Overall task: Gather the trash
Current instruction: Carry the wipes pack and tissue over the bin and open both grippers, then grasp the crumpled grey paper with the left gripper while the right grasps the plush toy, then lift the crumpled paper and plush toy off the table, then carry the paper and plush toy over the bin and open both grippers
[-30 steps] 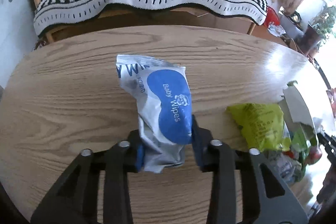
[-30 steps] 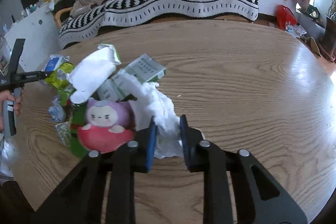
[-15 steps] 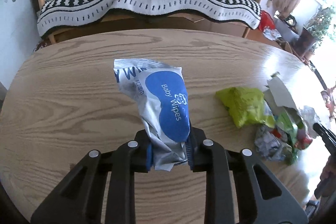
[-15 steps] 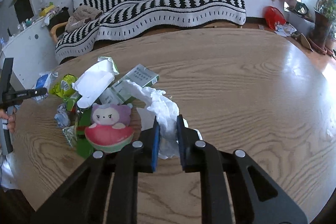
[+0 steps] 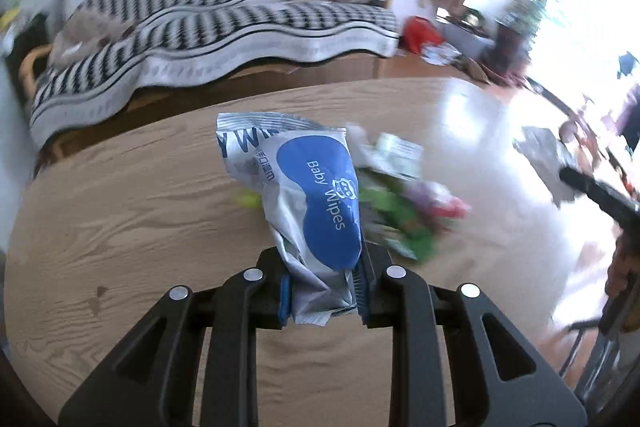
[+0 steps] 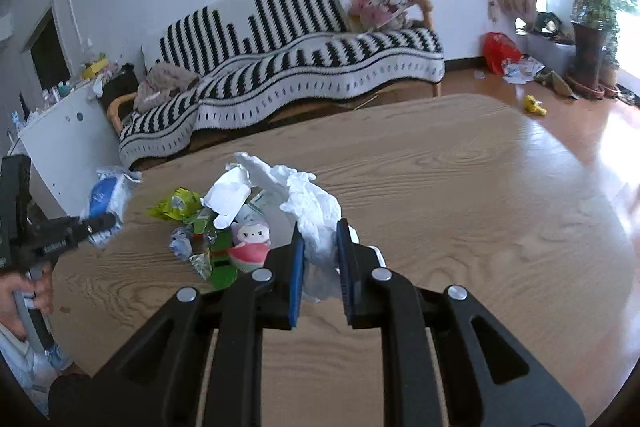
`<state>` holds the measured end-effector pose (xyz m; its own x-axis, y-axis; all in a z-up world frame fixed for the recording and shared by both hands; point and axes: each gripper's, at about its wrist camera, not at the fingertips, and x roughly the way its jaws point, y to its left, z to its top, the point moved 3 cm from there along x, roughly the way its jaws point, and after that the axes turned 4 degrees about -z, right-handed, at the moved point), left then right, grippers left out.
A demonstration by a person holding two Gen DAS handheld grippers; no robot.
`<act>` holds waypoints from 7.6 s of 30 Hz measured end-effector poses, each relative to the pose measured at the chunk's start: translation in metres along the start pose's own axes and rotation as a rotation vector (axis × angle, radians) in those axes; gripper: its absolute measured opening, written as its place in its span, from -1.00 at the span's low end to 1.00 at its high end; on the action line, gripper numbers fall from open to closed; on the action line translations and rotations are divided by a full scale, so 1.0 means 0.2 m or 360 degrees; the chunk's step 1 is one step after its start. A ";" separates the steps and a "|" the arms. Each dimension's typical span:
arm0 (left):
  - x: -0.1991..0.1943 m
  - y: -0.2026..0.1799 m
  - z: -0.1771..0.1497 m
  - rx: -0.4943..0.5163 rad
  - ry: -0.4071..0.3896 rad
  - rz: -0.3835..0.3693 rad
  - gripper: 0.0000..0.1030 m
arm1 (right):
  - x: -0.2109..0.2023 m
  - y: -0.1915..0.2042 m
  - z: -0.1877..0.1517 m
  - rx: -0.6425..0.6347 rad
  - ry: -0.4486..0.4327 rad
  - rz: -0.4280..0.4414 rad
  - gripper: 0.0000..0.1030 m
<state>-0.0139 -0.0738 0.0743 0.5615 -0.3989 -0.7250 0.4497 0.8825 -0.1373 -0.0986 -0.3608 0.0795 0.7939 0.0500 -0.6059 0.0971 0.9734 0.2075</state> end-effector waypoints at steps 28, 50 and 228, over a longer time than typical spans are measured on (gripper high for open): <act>0.35 -1.45 -1.01 0.0382 0.0692 -0.0677 -0.53 | -0.43 -0.60 -1.24 0.0640 0.0508 -0.0284 -0.69; 0.45 -1.42 -1.03 0.0278 0.0754 -0.0604 0.89 | -0.40 -0.75 -1.20 0.0865 0.0497 -0.0303 0.75; 0.46 -1.40 -1.03 0.0291 0.0881 -0.0652 0.82 | -0.34 -0.61 -1.13 0.0789 0.0544 -0.0140 0.58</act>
<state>-0.2316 -0.3072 -0.0924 -0.0910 -0.4617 -0.8824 0.6855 0.6137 -0.3917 -0.3002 -0.4332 -0.0781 0.5408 0.1229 -0.8321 0.4869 0.7610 0.4288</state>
